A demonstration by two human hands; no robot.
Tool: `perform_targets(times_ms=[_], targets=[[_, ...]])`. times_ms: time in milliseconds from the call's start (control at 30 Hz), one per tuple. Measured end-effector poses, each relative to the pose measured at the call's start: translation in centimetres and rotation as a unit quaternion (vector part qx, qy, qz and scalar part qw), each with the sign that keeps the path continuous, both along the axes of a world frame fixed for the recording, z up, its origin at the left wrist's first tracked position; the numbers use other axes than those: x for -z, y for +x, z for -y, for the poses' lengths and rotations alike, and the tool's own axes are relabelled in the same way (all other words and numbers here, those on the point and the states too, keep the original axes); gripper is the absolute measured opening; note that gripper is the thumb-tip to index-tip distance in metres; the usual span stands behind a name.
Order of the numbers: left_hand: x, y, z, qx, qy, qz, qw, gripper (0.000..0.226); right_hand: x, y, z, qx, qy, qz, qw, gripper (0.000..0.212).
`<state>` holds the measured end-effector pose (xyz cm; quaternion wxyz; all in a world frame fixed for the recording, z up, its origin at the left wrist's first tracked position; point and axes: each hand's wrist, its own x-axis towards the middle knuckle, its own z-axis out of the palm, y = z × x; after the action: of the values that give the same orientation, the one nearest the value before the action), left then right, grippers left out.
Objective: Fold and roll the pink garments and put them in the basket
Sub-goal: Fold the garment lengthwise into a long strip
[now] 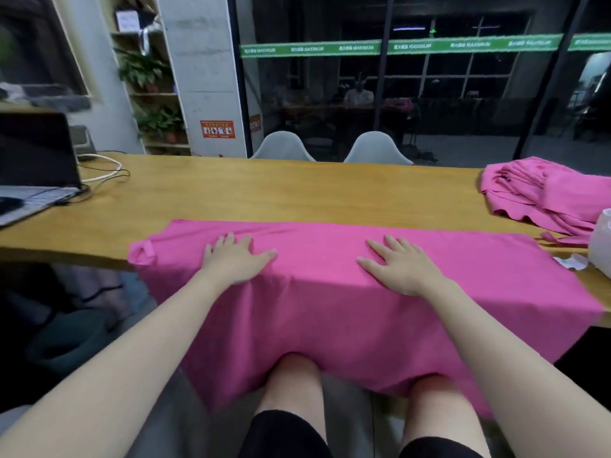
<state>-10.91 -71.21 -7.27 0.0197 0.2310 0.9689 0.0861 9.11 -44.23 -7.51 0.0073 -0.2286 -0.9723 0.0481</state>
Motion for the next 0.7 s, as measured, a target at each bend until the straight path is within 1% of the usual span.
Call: perform_targets(times_ms=[33,67,167,233,300,600,667,700], targets=[[0.1,-0.4,1.5,-0.022,-0.003,0.012,1.0,0.103,0.0,-0.1,0.1,-0.001,-0.001,-0.001,1.0,0.078],[0.1,-0.6,2.5,-0.031,0.001,0.018,0.999,0.108,0.0,-0.2,0.1,-0.001,-0.002,-0.001,1.0,0.079],[0.0,-2.1,3.6,-0.02,0.012,0.033,0.999,0.102,0.1,-0.7,-0.5,-0.003,-0.004,0.0,1.0,0.08],[0.0,-3.6,3.3,-0.005,-0.007,0.027,1.0,0.096,0.2,-1.3,-1.3,-0.01,-0.01,0.001,1.0,0.083],[-0.1,-5.3,2.7,0.009,-0.024,0.022,0.999,0.098,0.3,-2.4,-1.9,-0.014,-0.011,-0.001,1.0,0.087],[-1.0,-13.8,-1.1,0.016,-0.022,0.047,0.999,0.124,0.6,-9.6,-6.0,-0.006,-0.004,-0.02,1.0,0.099],[-1.2,-14.9,-1.8,0.018,-0.03,0.048,0.998,0.126,0.5,-10.5,-6.3,-0.004,-0.008,-0.029,1.0,0.095],[-1.3,-15.1,-1.9,0.018,-0.034,0.043,0.998,0.125,0.4,-10.7,-6.2,-0.002,-0.005,-0.039,0.999,0.088]])
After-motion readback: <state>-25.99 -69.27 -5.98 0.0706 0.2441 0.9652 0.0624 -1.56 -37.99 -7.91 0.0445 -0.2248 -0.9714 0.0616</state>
